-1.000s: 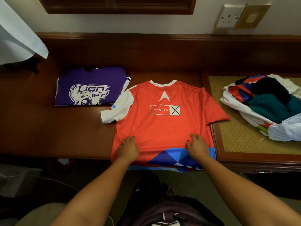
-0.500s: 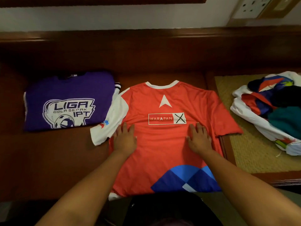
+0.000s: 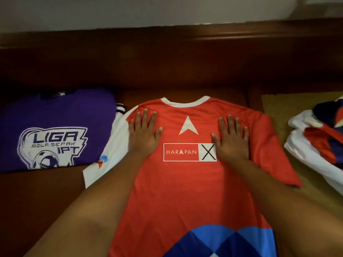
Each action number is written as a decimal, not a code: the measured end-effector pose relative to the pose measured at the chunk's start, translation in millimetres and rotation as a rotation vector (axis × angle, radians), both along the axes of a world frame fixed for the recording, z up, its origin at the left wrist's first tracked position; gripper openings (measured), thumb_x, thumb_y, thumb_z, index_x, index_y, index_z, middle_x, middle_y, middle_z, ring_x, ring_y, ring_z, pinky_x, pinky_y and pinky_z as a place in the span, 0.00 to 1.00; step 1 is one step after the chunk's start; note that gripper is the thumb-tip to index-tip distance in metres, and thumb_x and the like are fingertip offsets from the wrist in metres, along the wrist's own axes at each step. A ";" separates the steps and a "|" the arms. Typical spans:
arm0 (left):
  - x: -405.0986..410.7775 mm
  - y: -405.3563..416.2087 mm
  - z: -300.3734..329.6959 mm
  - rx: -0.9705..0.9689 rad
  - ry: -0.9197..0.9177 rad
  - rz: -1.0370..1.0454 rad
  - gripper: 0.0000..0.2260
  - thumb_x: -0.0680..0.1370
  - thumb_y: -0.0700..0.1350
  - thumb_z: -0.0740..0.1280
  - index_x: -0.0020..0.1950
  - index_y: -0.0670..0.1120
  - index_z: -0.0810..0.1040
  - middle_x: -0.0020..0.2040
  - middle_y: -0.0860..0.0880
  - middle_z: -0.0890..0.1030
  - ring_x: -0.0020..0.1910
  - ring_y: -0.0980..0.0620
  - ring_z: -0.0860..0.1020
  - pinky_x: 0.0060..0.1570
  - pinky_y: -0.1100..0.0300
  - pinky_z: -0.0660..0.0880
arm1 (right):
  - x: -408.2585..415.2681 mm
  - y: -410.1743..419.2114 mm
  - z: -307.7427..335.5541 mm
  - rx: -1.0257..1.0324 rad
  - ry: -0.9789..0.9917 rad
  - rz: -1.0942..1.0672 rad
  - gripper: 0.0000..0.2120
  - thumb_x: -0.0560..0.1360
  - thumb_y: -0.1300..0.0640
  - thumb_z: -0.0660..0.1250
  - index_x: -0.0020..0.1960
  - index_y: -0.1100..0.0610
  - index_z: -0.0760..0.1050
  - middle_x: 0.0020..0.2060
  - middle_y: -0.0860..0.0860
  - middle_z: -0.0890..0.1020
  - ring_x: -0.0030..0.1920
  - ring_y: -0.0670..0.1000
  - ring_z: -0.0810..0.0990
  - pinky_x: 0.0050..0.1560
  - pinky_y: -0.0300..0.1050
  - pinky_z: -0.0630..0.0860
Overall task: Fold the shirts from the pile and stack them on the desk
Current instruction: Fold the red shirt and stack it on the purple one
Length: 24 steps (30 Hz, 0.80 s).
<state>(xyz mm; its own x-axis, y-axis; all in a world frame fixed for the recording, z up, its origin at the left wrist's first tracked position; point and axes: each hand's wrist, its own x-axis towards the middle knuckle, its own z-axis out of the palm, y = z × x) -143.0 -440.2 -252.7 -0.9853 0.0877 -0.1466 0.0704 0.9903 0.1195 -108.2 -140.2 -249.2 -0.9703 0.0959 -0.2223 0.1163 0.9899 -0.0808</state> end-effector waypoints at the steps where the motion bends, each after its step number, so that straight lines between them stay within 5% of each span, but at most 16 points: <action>1: -6.2 -0.2 -3.5 -0.012 0.022 0.001 0.29 0.79 0.63 0.42 0.79 0.54 0.49 0.79 0.47 0.51 0.78 0.44 0.47 0.74 0.45 0.44 | -6.1 2.0 -1.6 0.009 0.016 0.003 0.33 0.76 0.35 0.41 0.78 0.46 0.47 0.79 0.51 0.48 0.78 0.55 0.45 0.74 0.59 0.42; 6: -23.8 7.1 -4.0 0.003 0.049 0.008 0.30 0.79 0.62 0.42 0.79 0.52 0.53 0.79 0.45 0.53 0.78 0.44 0.49 0.74 0.43 0.46 | -27.7 5.3 4.0 -0.123 0.038 0.017 0.33 0.77 0.37 0.44 0.78 0.50 0.53 0.78 0.53 0.53 0.78 0.56 0.48 0.74 0.59 0.44; 9: -11.7 28.5 7.6 0.065 0.103 0.002 0.29 0.79 0.60 0.45 0.77 0.49 0.59 0.78 0.42 0.57 0.77 0.42 0.52 0.74 0.42 0.47 | -16.3 18.3 27.2 -0.376 0.318 -0.059 0.29 0.77 0.45 0.51 0.71 0.62 0.67 0.70 0.62 0.68 0.70 0.61 0.66 0.70 0.57 0.60; 12: 3.9 74.6 17.6 0.144 0.111 -0.101 0.27 0.79 0.58 0.49 0.76 0.48 0.62 0.77 0.43 0.60 0.77 0.42 0.54 0.73 0.43 0.50 | 6.1 52.3 40.0 -0.292 0.488 -0.199 0.26 0.73 0.55 0.55 0.66 0.69 0.69 0.63 0.68 0.72 0.62 0.66 0.70 0.64 0.55 0.65; 18: 2.1 190.6 24.5 0.181 -0.053 -0.387 0.27 0.79 0.58 0.49 0.77 0.49 0.59 0.77 0.46 0.59 0.77 0.43 0.52 0.73 0.44 0.49 | -2.3 90.0 53.0 -0.110 0.039 -0.422 0.27 0.73 0.55 0.68 0.67 0.67 0.67 0.60 0.68 0.74 0.60 0.68 0.73 0.59 0.57 0.69; 24: -15.5 227.8 25.6 0.049 -0.185 -0.385 0.27 0.81 0.58 0.53 0.78 0.58 0.47 0.79 0.48 0.46 0.77 0.40 0.46 0.71 0.37 0.46 | -22.0 108.1 88.0 -0.656 0.022 -0.554 0.07 0.74 0.63 0.64 0.51 0.60 0.76 0.41 0.55 0.79 0.41 0.55 0.77 0.38 0.42 0.70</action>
